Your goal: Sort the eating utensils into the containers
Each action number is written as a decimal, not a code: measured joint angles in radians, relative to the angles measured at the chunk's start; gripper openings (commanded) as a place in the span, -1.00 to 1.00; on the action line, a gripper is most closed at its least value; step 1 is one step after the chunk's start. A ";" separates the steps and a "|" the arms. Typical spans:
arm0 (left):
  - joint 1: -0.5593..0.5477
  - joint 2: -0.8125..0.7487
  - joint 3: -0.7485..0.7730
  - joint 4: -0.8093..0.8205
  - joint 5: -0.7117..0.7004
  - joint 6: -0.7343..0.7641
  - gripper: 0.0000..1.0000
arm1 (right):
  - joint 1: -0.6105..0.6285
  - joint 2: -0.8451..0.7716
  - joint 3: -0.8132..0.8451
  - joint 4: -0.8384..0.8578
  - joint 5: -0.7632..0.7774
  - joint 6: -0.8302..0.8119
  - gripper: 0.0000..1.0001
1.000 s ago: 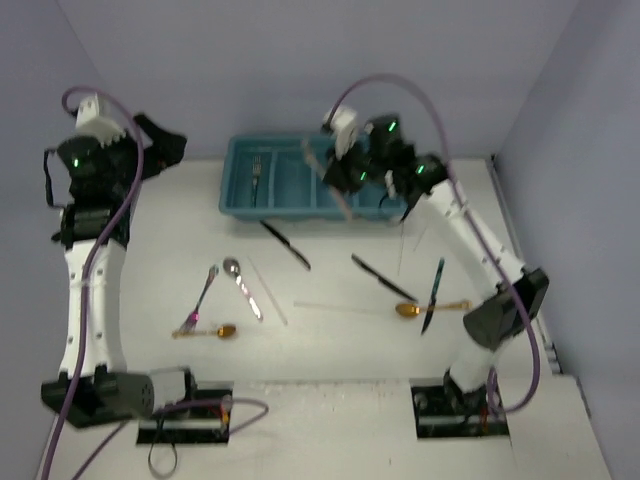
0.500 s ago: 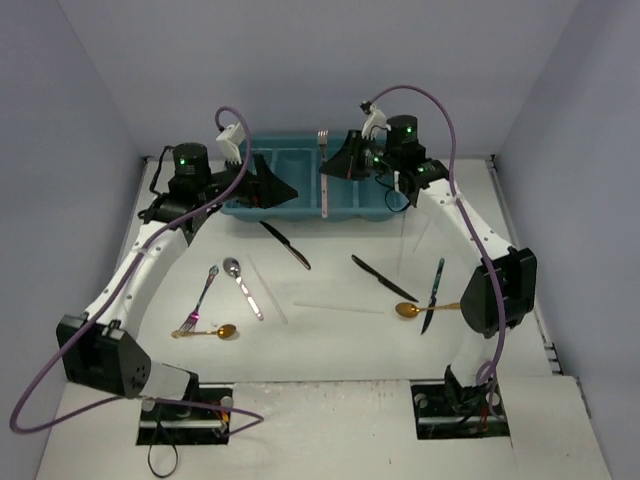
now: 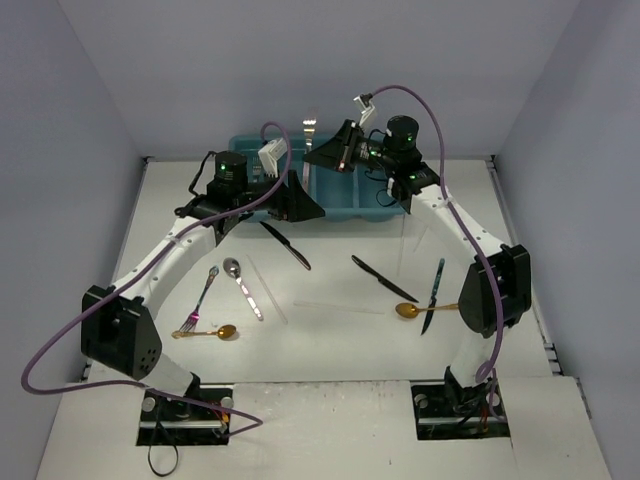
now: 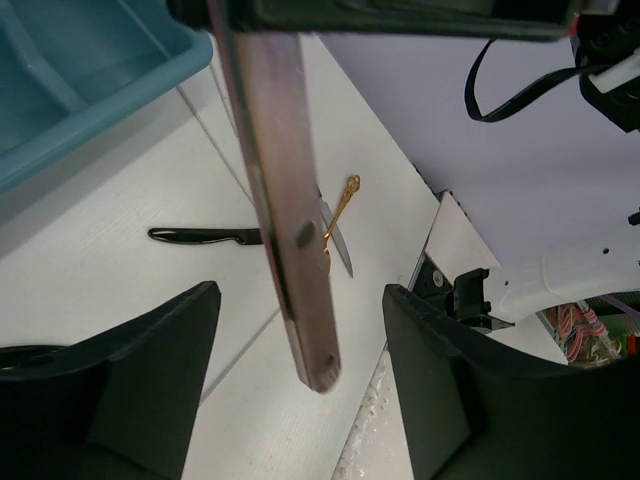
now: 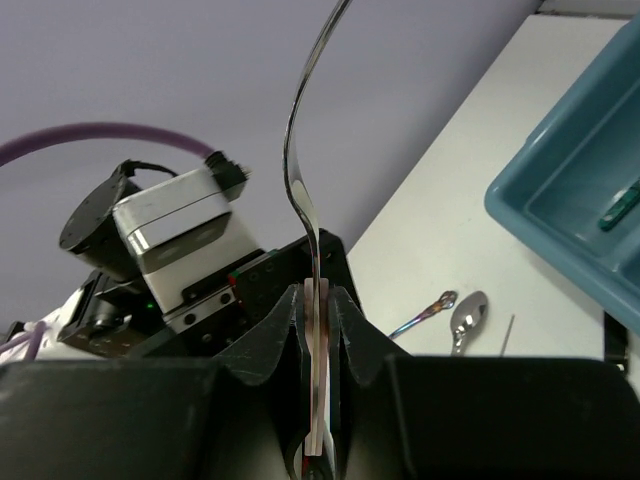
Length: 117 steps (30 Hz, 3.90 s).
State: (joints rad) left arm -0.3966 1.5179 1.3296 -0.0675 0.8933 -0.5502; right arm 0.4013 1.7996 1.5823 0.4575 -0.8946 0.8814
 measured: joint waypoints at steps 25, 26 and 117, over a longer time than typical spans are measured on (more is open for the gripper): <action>0.075 -0.042 -0.016 0.132 0.012 -0.075 -0.86 | 0.018 0.000 -0.089 0.114 -0.102 0.087 -1.00; 0.081 -0.043 -0.020 0.137 0.016 -0.087 -0.95 | 0.018 0.000 -0.090 0.118 -0.102 0.088 -0.85; 0.481 -0.154 -0.283 -0.770 -0.712 0.577 0.20 | -0.419 -0.253 -0.364 -0.604 0.324 -1.039 0.67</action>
State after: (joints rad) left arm 0.0841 1.3640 1.0470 -0.8372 0.1812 0.0267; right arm -0.0178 1.5463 1.2182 -0.1467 -0.5709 -0.1574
